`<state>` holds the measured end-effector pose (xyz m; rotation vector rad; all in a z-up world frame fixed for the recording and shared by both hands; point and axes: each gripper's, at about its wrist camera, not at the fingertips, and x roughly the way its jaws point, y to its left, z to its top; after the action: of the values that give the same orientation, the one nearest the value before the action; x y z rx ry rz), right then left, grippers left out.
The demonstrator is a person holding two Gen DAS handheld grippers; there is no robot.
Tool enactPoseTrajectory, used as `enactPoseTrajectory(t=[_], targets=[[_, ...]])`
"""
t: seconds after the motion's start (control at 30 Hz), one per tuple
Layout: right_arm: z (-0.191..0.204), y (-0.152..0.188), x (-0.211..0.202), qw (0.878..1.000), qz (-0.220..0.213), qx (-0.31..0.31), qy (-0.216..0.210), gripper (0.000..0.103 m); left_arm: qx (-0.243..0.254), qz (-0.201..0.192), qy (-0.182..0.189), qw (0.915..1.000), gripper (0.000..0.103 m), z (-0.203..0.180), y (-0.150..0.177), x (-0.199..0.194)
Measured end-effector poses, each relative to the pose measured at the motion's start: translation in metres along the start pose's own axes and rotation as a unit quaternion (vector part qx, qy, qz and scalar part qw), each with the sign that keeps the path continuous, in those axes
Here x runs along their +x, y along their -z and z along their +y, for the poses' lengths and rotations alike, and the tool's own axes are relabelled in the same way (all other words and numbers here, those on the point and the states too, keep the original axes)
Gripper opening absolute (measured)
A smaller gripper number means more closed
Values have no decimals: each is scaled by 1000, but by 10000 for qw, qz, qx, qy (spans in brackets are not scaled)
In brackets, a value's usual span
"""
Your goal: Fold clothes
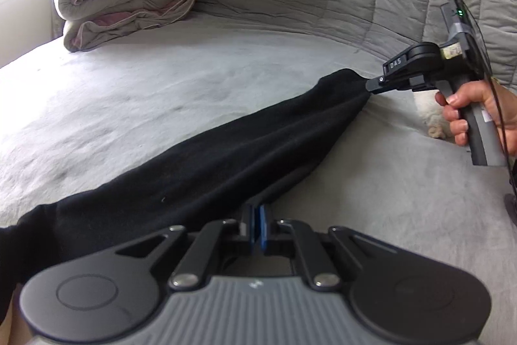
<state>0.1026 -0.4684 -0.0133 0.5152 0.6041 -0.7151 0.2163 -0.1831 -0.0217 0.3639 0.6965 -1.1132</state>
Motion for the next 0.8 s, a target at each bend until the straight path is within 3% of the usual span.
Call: enactPoseTrajectory(t=[0.13, 0.2, 0.3, 0.33, 0.37, 0.47, 0.6, 0.8], targets=[[-8, 6, 10, 9973, 444, -283, 502, 1, 135, 452, 288, 9985, 5, 1, 6, 4], [-17, 3, 10, 9980, 467, -113, 417, 2, 58, 336, 399, 9986, 10, 3, 6, 0], [-21, -7, 1, 9994, 190, 163, 221, 21, -247, -13, 489, 9985, 41, 13, 2, -9], [-22, -10, -2, 9996, 103, 240, 143, 36, -387, -156, 456, 9981, 50, 18, 0, -12], [-20, -12, 1, 9996, 73, 252, 123, 51, -509, -243, 361, 9978, 51, 24, -3, -14], [-14, -17, 10, 9996, -17, 290, 66, 51, -706, -306, -132, 9969, 51, 42, -10, -11], [-7, -23, 21, 9993, -136, 340, -11, 51, -525, -143, -966, 9938, 51, 65, -19, 0], [6, -29, 46, 9996, -235, 92, 149, 51, -238, 232, -1436, 9891, 51, 93, -23, 21]])
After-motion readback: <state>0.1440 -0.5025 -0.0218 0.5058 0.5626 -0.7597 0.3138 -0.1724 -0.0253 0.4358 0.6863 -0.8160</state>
